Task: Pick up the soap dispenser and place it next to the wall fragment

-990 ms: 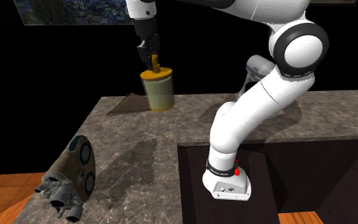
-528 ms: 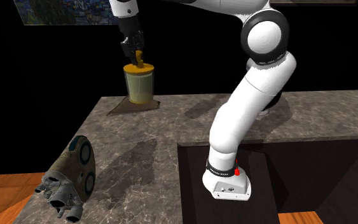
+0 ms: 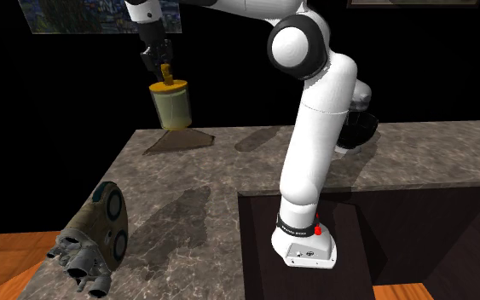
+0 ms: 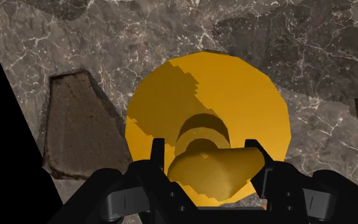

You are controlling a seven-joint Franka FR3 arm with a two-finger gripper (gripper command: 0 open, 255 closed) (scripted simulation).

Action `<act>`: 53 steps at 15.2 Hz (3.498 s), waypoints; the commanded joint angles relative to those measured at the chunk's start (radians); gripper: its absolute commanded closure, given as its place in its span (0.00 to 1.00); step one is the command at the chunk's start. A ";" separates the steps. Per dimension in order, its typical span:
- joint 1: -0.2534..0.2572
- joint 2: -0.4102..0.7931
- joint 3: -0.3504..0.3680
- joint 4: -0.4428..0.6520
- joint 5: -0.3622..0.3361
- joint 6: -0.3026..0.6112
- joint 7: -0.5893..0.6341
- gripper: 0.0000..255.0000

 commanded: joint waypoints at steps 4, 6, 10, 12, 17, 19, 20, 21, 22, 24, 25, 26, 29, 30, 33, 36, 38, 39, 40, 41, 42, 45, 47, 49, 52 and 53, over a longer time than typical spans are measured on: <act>-0.016 0.134 -0.017 0.133 0.005 0.007 -0.032 1.00; -0.017 0.120 -0.017 0.088 0.005 0.038 -0.027 1.00; -0.017 0.098 -0.017 0.005 0.005 0.098 -0.017 1.00; -0.017 0.089 -0.017 -0.034 0.005 0.128 -0.012 1.00; -0.018 0.072 -0.018 -0.123 0.004 0.199 -0.001 1.00; -0.018 0.067 -0.018 -0.156 0.003 0.226 0.003 1.00; -0.018 0.065 -0.018 -0.172 0.003 0.240 0.005 1.00; -0.018 0.063 -0.018 -0.188 0.003 0.254 0.008 1.00; -0.019 0.061 -0.019 -0.203 0.002 0.267 0.010 1.00; -0.019 0.059 -0.019 -0.233 0.001 0.294 0.014 1.00; -0.019 0.058 -0.019 -0.247 0.001 0.308 0.016 1.00; -0.019 0.057 -0.019 -0.262 0.001 0.321 0.018 1.00; -0.020 0.056 -0.020 -0.303 -0.001 0.361 0.024 1.00; -0.020 0.056 -0.020 -0.316 -0.001 0.374 0.026 1.00; -0.021 0.058 -0.021 -0.353 -0.003 0.413 0.032 1.00; -0.021 0.062 -0.021 -0.389 -0.005 0.452 0.038 1.00; -0.022 0.066 -0.022 -0.412 -0.006 0.478 0.043 1.00; -0.022 0.068 -0.022 -0.422 -0.007 0.491 0.045 1.00; -0.022 0.070 -0.022 -0.433 -0.007 0.504 0.047 1.00; -0.022 0.073 -0.023 -0.444 -0.008 0.517 0.049 1.00; -0.022 0.076 -0.023 -0.454 -0.009 0.530 0.051 1.00; -0.023 0.085 -0.024 -0.483 -0.011 0.568 0.057 1.00; -0.024 0.093 -0.024 -0.502 -0.013 0.594 0.061 1.00; -0.024 0.101 -0.025 -0.519 -0.015 0.619 0.065 1.00; -0.025 0.114 -0.025 -0.544 -0.017 0.657 0.072 1.00; -0.025 0.119 -0.026 -0.552 -0.018 0.670 0.074 1.00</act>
